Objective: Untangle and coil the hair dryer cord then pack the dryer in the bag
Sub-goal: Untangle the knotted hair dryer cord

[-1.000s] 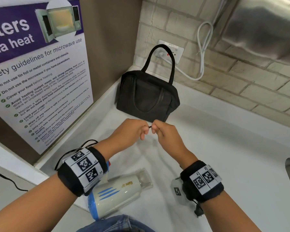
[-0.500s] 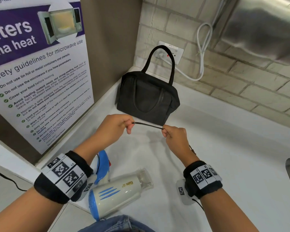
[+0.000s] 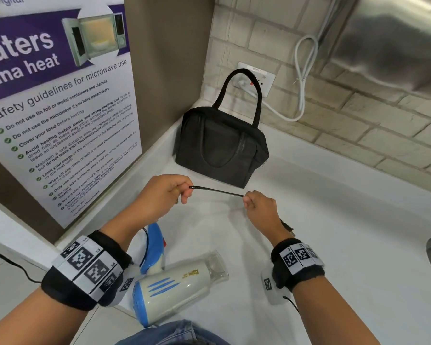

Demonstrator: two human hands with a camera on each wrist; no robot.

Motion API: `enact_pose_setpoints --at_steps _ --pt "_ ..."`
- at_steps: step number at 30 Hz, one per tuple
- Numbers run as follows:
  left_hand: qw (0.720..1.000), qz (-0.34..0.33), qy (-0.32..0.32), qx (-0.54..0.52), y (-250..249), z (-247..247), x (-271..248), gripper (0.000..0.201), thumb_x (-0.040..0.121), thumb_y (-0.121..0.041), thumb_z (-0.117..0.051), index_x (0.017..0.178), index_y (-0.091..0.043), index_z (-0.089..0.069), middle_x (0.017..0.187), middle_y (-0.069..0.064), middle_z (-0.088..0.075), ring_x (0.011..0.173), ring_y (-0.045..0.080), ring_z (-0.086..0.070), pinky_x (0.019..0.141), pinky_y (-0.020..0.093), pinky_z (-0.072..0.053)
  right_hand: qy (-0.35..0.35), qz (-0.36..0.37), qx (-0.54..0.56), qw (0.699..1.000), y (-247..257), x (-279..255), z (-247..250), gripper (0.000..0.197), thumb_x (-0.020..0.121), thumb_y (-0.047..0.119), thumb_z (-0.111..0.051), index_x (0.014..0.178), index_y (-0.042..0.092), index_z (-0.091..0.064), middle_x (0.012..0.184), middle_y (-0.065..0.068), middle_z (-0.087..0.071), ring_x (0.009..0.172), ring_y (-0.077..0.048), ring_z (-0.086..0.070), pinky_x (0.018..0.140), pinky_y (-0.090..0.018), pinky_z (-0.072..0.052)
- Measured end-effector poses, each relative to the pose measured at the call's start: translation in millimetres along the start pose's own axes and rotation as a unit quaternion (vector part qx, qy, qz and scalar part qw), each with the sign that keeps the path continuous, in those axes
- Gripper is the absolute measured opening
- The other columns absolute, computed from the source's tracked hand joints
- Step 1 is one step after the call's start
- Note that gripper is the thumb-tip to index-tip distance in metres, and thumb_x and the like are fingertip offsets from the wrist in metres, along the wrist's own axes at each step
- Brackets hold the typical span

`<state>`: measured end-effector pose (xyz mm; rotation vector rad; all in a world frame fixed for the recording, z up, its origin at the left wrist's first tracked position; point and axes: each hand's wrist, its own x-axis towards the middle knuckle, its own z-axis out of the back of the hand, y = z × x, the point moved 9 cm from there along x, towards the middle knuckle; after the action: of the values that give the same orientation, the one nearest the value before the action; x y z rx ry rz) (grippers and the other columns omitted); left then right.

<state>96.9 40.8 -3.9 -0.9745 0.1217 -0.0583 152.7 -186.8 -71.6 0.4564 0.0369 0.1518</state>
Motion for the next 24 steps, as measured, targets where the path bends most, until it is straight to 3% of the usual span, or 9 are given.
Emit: enact_pose_setpoints --at_steps 2,4,7,9,11,14,17,20,24 --pt "1.000 0.022 0.003 0.011 7.4 2.8 1.5 0.040 0.096 -0.006 -0.039 0.062 -0.021 -0.055 0.076 0.007 -0.066 0.086 0.027 -0.062 0.072 0.013 -0.043 0.007 0.001 0.023 1.000 -2.3 0.0 -0.2 0.027 0.099 0.019 -0.037 0.073 0.013 -0.046 0.079 -0.008 -0.053 0.075 -0.026 -0.052 0.075 -0.037 -0.042" --pt "0.998 0.042 0.022 0.043 15.0 -2.3 5.5 0.031 0.098 -0.009 -0.038 0.076 -0.016 -0.058 0.078 0.003 -0.066 0.084 0.023 -0.061 0.078 0.021 -0.045 0.000 0.012 0.044 0.999 0.4 -3.2 4.7 0.024 0.099 0.017 -0.035 0.082 0.013 -0.050 0.086 -0.010 -0.055 0.080 -0.025 -0.053 0.074 -0.035 -0.043" --pt "0.980 0.050 0.044 0.186 13.2 -16.8 11.5 0.016 0.095 -0.005 -0.042 0.105 -0.012 -0.053 0.104 0.005 -0.066 0.102 0.025 -0.060 0.107 0.041 -0.032 -0.004 0.039 0.019 0.999 12.3 -8.3 8.2 0.020 0.100 0.017 -0.033 0.102 0.010 -0.052 0.096 -0.012 -0.054 0.082 -0.028 -0.054 0.076 -0.038 -0.047" --pt "0.972 0.043 0.045 0.226 1.3 -26.0 12.1 0.034 0.097 -0.018 -0.045 0.130 -0.009 -0.040 0.131 0.010 -0.051 0.121 0.026 -0.050 0.113 0.045 -0.025 -0.005 0.063 -0.006 0.998 24.0 -12.4 7.7 0.019 0.100 0.013 -0.035 0.112 0.007 -0.049 0.104 -0.015 -0.054 0.088 -0.030 -0.055 0.080 -0.043 -0.049" --pt "0.967 0.040 0.043 0.248 -8.8 -33.5 12.2 0.063 0.097 -0.034 -0.044 0.146 -0.008 -0.015 0.152 0.013 -0.024 0.137 0.031 -0.032 0.115 0.044 -0.023 0.002 0.079 0.007 0.997 33.7 -17.8 8.6 0.030 0.095 0.001 -0.039 0.124 0.006 -0.043 0.113 -0.012 -0.052 0.097 -0.026 -0.055 0.084 -0.035 -0.047" --pt "0.949 0.019 0.019 0.313 -19.2 -39.2 17.2 0.084 0.093 -0.044 -0.046 0.149 -0.008 0.005 0.159 0.013 -0.001 0.145 0.031 -0.014 0.117 0.046 -0.012 0.036 0.067 0.032 0.997 40.0 -25.2 9.7 0.051 0.088 -0.012 -0.038 0.133 0.010 -0.033 0.107 0.000 -0.044 0.096 -0.011 -0.048 0.081 -0.017 -0.035" --pt "0.938 -0.015 0.003 0.347 -26.0 -41.5 21.2 0.080 0.094 -0.046 -0.044 0.150 -0.012 0.002 0.159 0.012 0.005 0.146 0.033 -0.006 0.116 0.050 -0.008 0.033 0.067 0.058 0.995 45.4 -28.5 15.7 0.049 0.088 -0.012 -0.039 0.128 0.014 -0.032 0.099 0.002 -0.054 0.085 -0.010 -0.053 0.071 -0.012 -0.036" --pt "0.927 -0.075 0.028 0.367 -34.0 -50.6 19.5 0.063 0.097 -0.045 -0.036 0.150 -0.021 -0.011 0.159 0.003 -0.007 0.146 0.035 0.005 0.115 0.054 0.002 0.010 0.091 0.097 0.991 55.6 -32.9 26.0 0.032 0.093 -0.005 -0.038 0.120 0.011 -0.035 0.092 0.000 -0.064 0.066 -0.001 -0.050 0.060 -0.011 -0.040" --pt "0.922 -0.099 0.024 0.373 -39.7 -56.3 18.2 0.055 0.097 -0.049 -0.031 0.147 -0.031 -0.022 0.157 -0.005 -0.022 0.145 0.035 0.012 0.110 0.059 0.013 0.016 0.097 0.165 0.981 67.3 -39.1 35.7 0.011 0.099 0.010 -0.038 0.109 0.014 -0.036 0.089 0.000 -0.068 0.060 -0.005 -0.051 0.058 -0.014 -0.044"
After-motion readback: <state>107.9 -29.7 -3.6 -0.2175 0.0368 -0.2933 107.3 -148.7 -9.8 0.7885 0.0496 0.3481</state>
